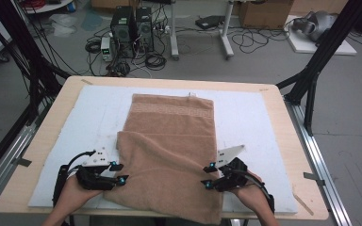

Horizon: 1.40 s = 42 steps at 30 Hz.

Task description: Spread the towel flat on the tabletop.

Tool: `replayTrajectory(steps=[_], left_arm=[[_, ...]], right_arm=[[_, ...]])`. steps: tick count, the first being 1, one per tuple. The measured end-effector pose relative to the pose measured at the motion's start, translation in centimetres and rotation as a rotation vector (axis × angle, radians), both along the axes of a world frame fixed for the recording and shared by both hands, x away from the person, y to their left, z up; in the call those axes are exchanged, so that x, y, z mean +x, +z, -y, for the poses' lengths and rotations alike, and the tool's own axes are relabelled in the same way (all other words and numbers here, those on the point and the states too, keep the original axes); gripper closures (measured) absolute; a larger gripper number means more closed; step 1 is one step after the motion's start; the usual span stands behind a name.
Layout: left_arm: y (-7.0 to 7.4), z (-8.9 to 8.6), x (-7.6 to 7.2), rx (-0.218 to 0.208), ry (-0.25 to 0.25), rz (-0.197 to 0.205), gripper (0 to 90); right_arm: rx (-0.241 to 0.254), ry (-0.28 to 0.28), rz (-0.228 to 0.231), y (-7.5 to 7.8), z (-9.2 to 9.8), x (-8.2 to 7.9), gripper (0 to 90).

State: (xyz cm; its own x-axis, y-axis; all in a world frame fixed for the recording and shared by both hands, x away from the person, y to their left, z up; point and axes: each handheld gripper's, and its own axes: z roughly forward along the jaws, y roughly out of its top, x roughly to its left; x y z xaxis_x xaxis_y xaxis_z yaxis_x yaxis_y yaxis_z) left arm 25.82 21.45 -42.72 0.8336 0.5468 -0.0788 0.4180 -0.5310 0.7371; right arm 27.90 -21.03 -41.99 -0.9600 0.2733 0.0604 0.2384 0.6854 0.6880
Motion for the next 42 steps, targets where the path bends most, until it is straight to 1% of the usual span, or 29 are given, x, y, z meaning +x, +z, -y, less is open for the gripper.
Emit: replayTrajectory(steps=[1,2,3,4,5,6,7,9,11,12,13,15,16,17,18,19,20,21,22,23,24,25,26,27,30,33,37,40,42], left_arm=[[-0.5,0.2,0.2,0.019,-0.009,-0.014,55.8],[-0.8,0.4,0.3,0.031,-0.015,-0.023,62.7],[-1.1,0.6,0.3,0.04,-0.024,-0.015,69.5],[-0.9,0.8,0.4,0.034,-0.02,-0.007,75.0],[-0.8,0.9,0.5,0.035,-0.017,-0.002,83.0],[-0.5,1.0,0.6,0.026,-0.011,0.015,84.4],[-0.1,1.1,0.7,0.004,-0.002,0.03,85.1],[0.6,1.1,1.3,-0.027,0.028,0.051,85.8],[1.2,1.5,2.1,-0.016,0.053,0.086,86.1],[1.6,1.7,2.8,-0.023,0.071,0.101,86.2],[1.9,1.9,3.3,-0.027,0.085,0.113,86.3],[2.8,2.4,5.1,-0.053,0.146,0.145,86.4],[3.2,2.7,6.0,-0.051,0.176,0.174,86.4],[3.5,3.0,6.9,-0.051,0.212,0.187,86.4],[3.7,3.1,7.7,-0.056,0.237,0.187,86.3],[3.9,3.3,8.9,-0.059,0.281,0.201,86.3],[4.0,3.4,9.6,-0.066,0.307,0.195,86.0],[4.0,3.7,10.4,-0.071,0.334,0.19,85.1],[4.1,3.9,10.8,-0.044,0.354,0.194,82.4],[4.1,4.1,10.9,-0.025,0.361,0.204,78.6],[4.0,4.0,10.9,-0.028,0.348,0.194,75.1],[4.0,3.8,10.7,-0.032,0.324,0.181,73.1],[3.9,3.8,10.4,-0.029,0.317,0.182,72.0],[3.8,3.6,9.8,-0.019,0.299,0.188,72.0],[3.8,3.0,8.4,-0.033,0.266,0.188,68.1],[4.2,2.2,6.6,-0.06,0.228,0.201,64.4],[4.8,1.5,4.3,-0.05,0.189,0.238,58.7],[5.1,1.0,3.4,-0.026,0.184,0.269,58.0],[5.2,0.3,3.2,-0.043,0.185,0.247,57.6]], right_arm=[[-0.016,0.004,-0.013,-0.6,-0.3,0.2,53.1],[-0.036,0.004,-0.028,-1.2,-0.7,0.5,60.2],[-0.034,0.009,-0.038,-1.6,-0.9,0.6,66.4],[-0.006,0.02,-0.046,-1.7,-0.8,0.9,80.1],[-0.005,0.032,-0.058,-1.6,-0.9,1.1,83.4],[-0.009,0.039,-0.056,-1.5,-0.9,1.2,84.3],[-0.02,0.039,-0.039,-1.1,-1.0,1.3,84.7],[-0.019,0.03,-0.012,-0.3,-1.0,1.7,85.1],[-0.029,-0.007,0.023,0.7,-0.9,2.5,85.2],[-0.03,-0.024,0.037,1.2,-0.8,3.0,85.4],[-0.029,-0.056,0.054,1.8,-0.5,3.8,85.4],[-0.013,-0.114,0.081,2.7,-0.2,5.2,85.3],[-0.01,-0.142,0.094,3.2,0.0,5.8,85.3],[-0.009,-0.168,0.104,3.5,0.2,6.5,85.3],[-0.008,-0.197,0.106,3.9,0.4,7.2,85.2],[-0.005,-0.222,0.116,4.0,0.5,7.6,85.2],[0.0,-0.255,0.122,4.2,0.8,8.5,84.8],[0.009,-0.278,0.115,4.2,1.0,8.9,84.2],[0.006,-0.3,0.113,4.2,1.2,9.6,82.7],[-0.01,-0.318,0.112,4.1,1.3,10.0,78.1],[-0.015,-0.327,0.111,4.0,1.5,10.2,73.7],[0.007,-0.331,0.094,4.0,1.8,10.3,71.9],[0.023,-0.321,0.085,4.0,2.1,10.2,69.1],[0.021,-0.315,0.085,4.0,2.1,10.0,68.4],[0.042,-0.262,0.093,4.2,2.1,8.4,64.6],[0.033,-0.208,0.112,4.2,1.7,6.3,62.5],[0.034,-0.143,0.109,3.5,1.2,3.7,60.4],[0.022,-0.121,0.107,2.9,0.9,2.6,57.9],[0.026,-0.099,0.098,2.4,0.7,2.0,56.8]])
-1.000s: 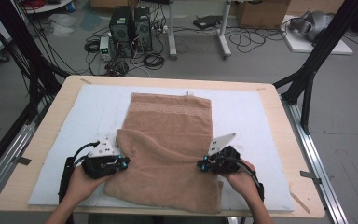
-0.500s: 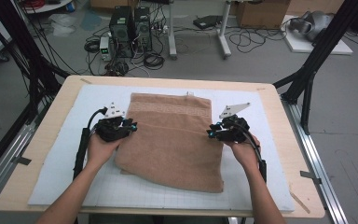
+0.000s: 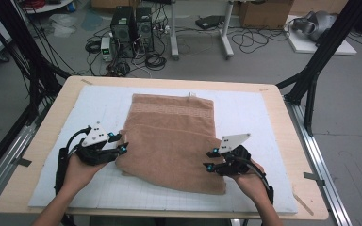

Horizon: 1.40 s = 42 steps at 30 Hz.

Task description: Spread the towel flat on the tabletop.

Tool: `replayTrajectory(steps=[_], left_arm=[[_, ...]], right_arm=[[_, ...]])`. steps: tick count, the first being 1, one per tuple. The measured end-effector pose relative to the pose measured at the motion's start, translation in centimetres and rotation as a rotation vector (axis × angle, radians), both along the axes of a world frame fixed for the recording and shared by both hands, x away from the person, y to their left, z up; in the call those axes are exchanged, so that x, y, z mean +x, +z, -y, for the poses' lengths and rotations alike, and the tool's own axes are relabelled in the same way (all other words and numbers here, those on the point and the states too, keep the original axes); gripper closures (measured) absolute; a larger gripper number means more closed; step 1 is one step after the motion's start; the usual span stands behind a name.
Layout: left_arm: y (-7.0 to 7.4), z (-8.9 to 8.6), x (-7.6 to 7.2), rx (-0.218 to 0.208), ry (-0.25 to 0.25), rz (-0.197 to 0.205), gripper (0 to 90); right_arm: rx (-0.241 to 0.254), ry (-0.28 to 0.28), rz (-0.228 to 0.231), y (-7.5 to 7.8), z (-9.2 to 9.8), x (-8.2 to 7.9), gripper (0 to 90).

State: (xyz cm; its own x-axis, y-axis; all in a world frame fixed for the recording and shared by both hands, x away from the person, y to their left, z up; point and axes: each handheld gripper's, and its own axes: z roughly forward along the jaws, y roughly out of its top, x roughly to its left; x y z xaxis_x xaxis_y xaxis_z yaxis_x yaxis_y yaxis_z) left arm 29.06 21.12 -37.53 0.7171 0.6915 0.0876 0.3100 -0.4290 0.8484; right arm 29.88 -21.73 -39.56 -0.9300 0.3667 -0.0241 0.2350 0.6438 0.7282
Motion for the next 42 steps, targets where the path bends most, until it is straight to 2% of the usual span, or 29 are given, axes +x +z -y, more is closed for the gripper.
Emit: replayTrajectory(steps=[2,4,6,9,11,12,13,15,17,20,21,22,23,25,27,28,30,32,34,35,38,40,42], left_arm=[[-0.1,-0.3,-0.2,-0.003,-0.002,-0.002,57.5],[-0.4,-0.5,-0.6,-0.023,-0.027,-0.022,57.2],[-0.9,-0.3,-1.1,-0.015,-0.053,-0.027,56.7],[-1.9,0.1,-1.5,-0.008,-0.094,-0.056,55.4],[-3.0,0.4,-1.2,0.002,-0.11,-0.104,53.2],[-3.5,0.6,-1.1,0.012,-0.116,-0.125,52.2],[-3.9,0.8,-0.9,0.044,-0.124,-0.149,52.1],[-4.6,1.4,-0.6,0.109,-0.129,-0.17,52.4],[-4.8,1.8,-0.6,0.133,-0.14,-0.168,62.9],[-4.6,1.9,-0.6,0.113,-0.139,-0.161,78.3],[-4.3,1.8,-0.7,0.095,-0.13,-0.146,84.0],[-4.0,1.7,-0.6,0.067,-0.126,-0.142,85.7],[-3.8,1.5,-0.5,0.046,-0.12,-0.136,86.5],[-3.2,1.3,-0.3,0.031,-0.105,-0.124,86.9],[-2.7,1.1,0.0,0.004,-0.09,-0.116,87.1],[-2.3,1.0,0.3,-0.018,-0.08,-0.108,87.1],[-1.7,1.0,1.2,-0.029,-0.048,-0.092,87.1],[-1.2,0.9,2.5,-0.064,-0.012,-0.089,87.1],[-0.9,1.0,4.0,-0.081,0.03,-0.088,87.1],[-0.8,1.1,4.8,-0.084,0.048,-0.081,87.1],[-0.9,1.3,7.0,-0.1,0.103,-0.096,87.1],[-1.4,1.6,8.1,-0.084,0.139,-0.112,86.3],[-1.9,1.9,8.6,-0.056,0.162,-0.111,79.7]], right_arm=[[0.0,0.018,-0.006,-0.3,-0.1,-0.5,54.8],[0.01,0.034,-0.011,-0.5,-0.2,-0.9,54.4],[0.005,0.04,-0.019,-0.8,-0.3,-1.2,53.5],[0.008,0.049,-0.045,-1.4,-0.5,-1.3,51.4],[-0.002,0.06,-0.062,-1.9,-0.8,-1.5,50.1],[-0.006,0.073,-0.073,-2.3,-1.1,-1.7,50.1],[-0.015,0.078,-0.076,-2.6,-1.3,-1.8,50.2],[-0.044,0.081,-0.081,-3.2,-1.7,-1.9,51.7],[-0.074,0.092,-0.103,-3.9,-2.2,-1.8,55.5],[-0.04,0.119,-0.126,-4.1,-2.0,-1.7,72.1],[-0.039,0.122,-0.124,-4.1,-2.0,-1.6,78.8],[-0.044,0.129,-0.112,-3.9,-1.9,-1.6,82.1],[-0.052,0.135,-0.107,-3.7,-2.0,-1.6,83.8],[-0.064,0.14,-0.096,-3.3,-2.1,-1.5,85.2],[-0.073,0.134,-0.068,-2.4,-2.1,-1.2,85.7],[-0.072,0.126,-0.056,-2.0,-2.0,-1.1,85.8],[-0.051,0.102,-0.032,-0.7,-1.6,-0.1,85.8],[-0.045,0.083,-0.023,0.4,-1.3,1.1,85.8],[-0.033,0.041,-0.008,1.5,-1.0,2.6,85.9],[-0.023,0.016,-0.006,1.9,-0.7,3.4,85.8],[0.0,-0.068,-0.009,2.5,0.0,5.9,85.7],[-0.02,-0.113,-0.036,1.8,0.1,7.4,85.1],[-0.04,-0.145,-0.065,0.9,0.0,8.5,82.8]])
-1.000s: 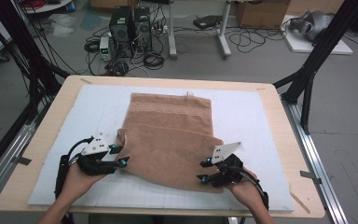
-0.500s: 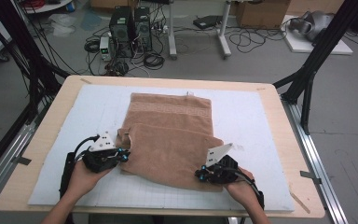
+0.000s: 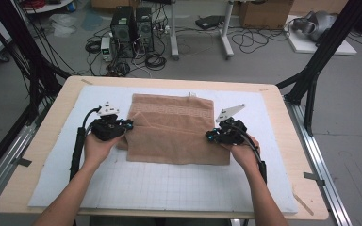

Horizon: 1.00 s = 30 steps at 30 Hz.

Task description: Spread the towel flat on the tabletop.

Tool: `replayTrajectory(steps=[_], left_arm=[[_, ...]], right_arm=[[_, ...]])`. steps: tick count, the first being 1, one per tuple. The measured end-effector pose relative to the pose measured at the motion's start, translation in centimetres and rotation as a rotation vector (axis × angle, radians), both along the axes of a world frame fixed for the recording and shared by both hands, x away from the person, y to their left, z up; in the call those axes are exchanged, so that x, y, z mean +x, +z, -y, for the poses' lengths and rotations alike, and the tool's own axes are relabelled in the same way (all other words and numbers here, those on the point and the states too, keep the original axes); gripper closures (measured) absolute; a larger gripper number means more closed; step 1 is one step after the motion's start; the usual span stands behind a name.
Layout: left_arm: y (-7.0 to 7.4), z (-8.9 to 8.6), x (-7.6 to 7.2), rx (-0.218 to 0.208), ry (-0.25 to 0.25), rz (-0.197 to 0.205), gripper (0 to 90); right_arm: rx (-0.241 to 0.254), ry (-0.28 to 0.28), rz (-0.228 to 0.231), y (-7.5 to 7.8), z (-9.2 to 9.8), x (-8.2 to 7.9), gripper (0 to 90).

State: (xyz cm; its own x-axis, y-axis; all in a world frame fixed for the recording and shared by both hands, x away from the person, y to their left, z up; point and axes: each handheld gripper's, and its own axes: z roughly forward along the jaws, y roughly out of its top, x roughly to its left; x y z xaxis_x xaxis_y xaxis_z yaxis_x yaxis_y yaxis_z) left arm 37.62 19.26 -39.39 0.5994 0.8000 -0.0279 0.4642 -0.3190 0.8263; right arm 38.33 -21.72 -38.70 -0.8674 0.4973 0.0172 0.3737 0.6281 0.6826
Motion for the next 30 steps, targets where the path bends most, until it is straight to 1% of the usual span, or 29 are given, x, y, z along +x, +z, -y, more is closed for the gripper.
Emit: replayTrajectory(steps=[1,2,3,4,5,6,7,9,11,12,14,16,17,19,21,24,26,27,30], left_arm=[[-0.2,0.0,0.2,0.009,0.007,-0.009,74.8],[-0.2,-0.1,0.2,0.008,0.018,-0.021,70.2],[-0.2,-0.4,0.2,0.017,0.021,-0.023,65.9],[0.0,-0.6,0.0,0.025,0.017,-0.019,62.8],[0.2,-0.9,-0.2,0.022,0.014,-0.014,61.6],[0.5,-1.2,-0.4,0.008,0.011,-0.007,60.4],[0.7,-1.5,-0.6,0.003,0.01,-0.002,58.8],[1.3,-2.0,-1.3,-0.001,0.001,0.017,58.4],[1.8,-2.5,-2.0,0.008,-0.009,0.03,58.3],[2.0,-2.6,-2.5,0.003,-0.018,0.035,58.3],[2.3,-2.4,-3.5,-0.006,-0.05,0.052,58.6],[2.3,-2.0,-4.4,0.003,-0.087,0.059,59.8],[2.1,-1.5,-5.0,0.014,-0.115,0.064,60.1],[1.6,-0.7,-5.4,0.043,-0.158,0.053,63.4],[1.0,0.1,-5.4,0.045,-0.18,0.043,63.9],[-0.3,1.2,-4.7,0.079,-0.193,0.013,63.9],[-1.2,1.8,-4.1,0.084,-0.191,-0.016,63.7],[-1.7,2.1,-3.7,0.091,-0.187,-0.027,63.7],[-3.1,3.3,-2.8,0.149,-0.183,-0.065,63.7]], right_arm=[[-0.011,-0.012,-0.018,-0.5,-0.1,0.4,80.3],[-0.016,-0.024,-0.027,-0.8,-0.2,0.6,77.0],[-0.018,-0.033,-0.022,-0.9,-0.2,0.6,76.2],[-0.008,-0.029,-0.007,-0.6,-0.1,0.4,75.3],[-0.004,-0.025,0.013,-0.2,0.0,0.1,73.6],[0.006,-0.021,0.035,0.2,0.1,-0.3,73.0],[0.023,-0.013,0.047,0.7,0.3,-0.7,71.6],[0.049,0.007,0.057,1.3,0.7,-1.4,69.8],[0.041,0.031,0.062,1.7,1.0,-2.4,68.7],[0.038,0.045,0.073,1.8,1.2,-2.9,68.5],[0.035,0.065,0.081,1.7,1.3,-3.7,68.2],[0.017,0.075,0.084,1.3,1.5,-4.3,67.9],[0.014,0.079,0.082,1.1,1.5,-4.4,67.5],[0.019,0.073,0.062,0.3,1.7,-4.5,66.5],[0.021,0.062,0.048,-0.4,1.8,-4.3,65.7],[0.023,0.048,0.021,-1.4,1.6,-3.9,63.2],[0.021,0.044,0.019,-2.0,1.3,-3.6,62.4],[0.019,0.042,0.011,-2.1,1.2,-3.6,62.3],[0.022,0.032,-0.003,-2.7,1.0,-3.2,62.5]])
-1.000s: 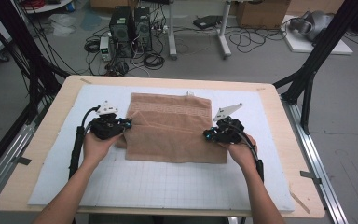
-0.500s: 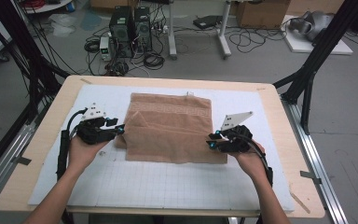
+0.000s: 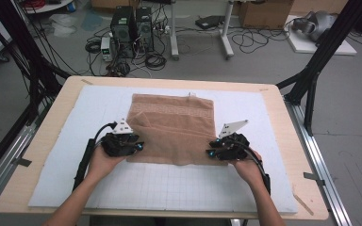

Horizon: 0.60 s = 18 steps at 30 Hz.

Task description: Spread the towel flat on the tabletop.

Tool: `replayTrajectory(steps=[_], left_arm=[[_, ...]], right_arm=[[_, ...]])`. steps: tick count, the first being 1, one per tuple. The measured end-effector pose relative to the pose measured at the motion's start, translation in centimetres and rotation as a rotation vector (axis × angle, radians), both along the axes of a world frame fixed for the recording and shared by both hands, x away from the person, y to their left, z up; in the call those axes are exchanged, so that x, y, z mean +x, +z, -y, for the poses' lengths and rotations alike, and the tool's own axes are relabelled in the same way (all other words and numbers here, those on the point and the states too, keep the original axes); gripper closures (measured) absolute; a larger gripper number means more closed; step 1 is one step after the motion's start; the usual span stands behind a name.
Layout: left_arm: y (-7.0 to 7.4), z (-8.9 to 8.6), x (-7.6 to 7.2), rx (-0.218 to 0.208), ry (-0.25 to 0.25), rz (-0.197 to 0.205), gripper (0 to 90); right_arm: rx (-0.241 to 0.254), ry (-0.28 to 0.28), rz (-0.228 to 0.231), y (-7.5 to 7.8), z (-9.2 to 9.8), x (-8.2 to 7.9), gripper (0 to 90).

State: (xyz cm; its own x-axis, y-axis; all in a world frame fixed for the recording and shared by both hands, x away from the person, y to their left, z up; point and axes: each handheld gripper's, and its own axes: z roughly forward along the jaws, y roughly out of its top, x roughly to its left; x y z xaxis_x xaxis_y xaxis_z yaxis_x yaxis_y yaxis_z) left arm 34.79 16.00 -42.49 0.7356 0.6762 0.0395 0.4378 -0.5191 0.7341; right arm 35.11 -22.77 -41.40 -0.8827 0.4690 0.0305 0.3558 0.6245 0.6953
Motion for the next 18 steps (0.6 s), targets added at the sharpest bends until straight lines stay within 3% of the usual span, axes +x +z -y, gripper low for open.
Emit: replayTrajectory(steps=[2,3,14,18], left_arm=[[-0.84,0.69,0.31,0.033,0.002,-0.009,64.7],[-0.91,0.84,0.3,0.032,0.004,0.005,65.2],[-0.91,0.66,0.5,0.011,0.014,-0.01,79.8],[-0.79,0.75,0.46,0.025,0.009,-0.001,83.7]], right_arm=[[0.004,-0.006,-0.005,-0.43,-0.18,0.17,63.2],[0.001,-0.009,-0.003,-0.55,-0.28,0.19,64.0],[-0.004,-0.028,-0.005,-0.64,-0.56,0.17,73.9],[-0.009,-0.028,0.006,-0.52,-0.64,0.11,79.0]])
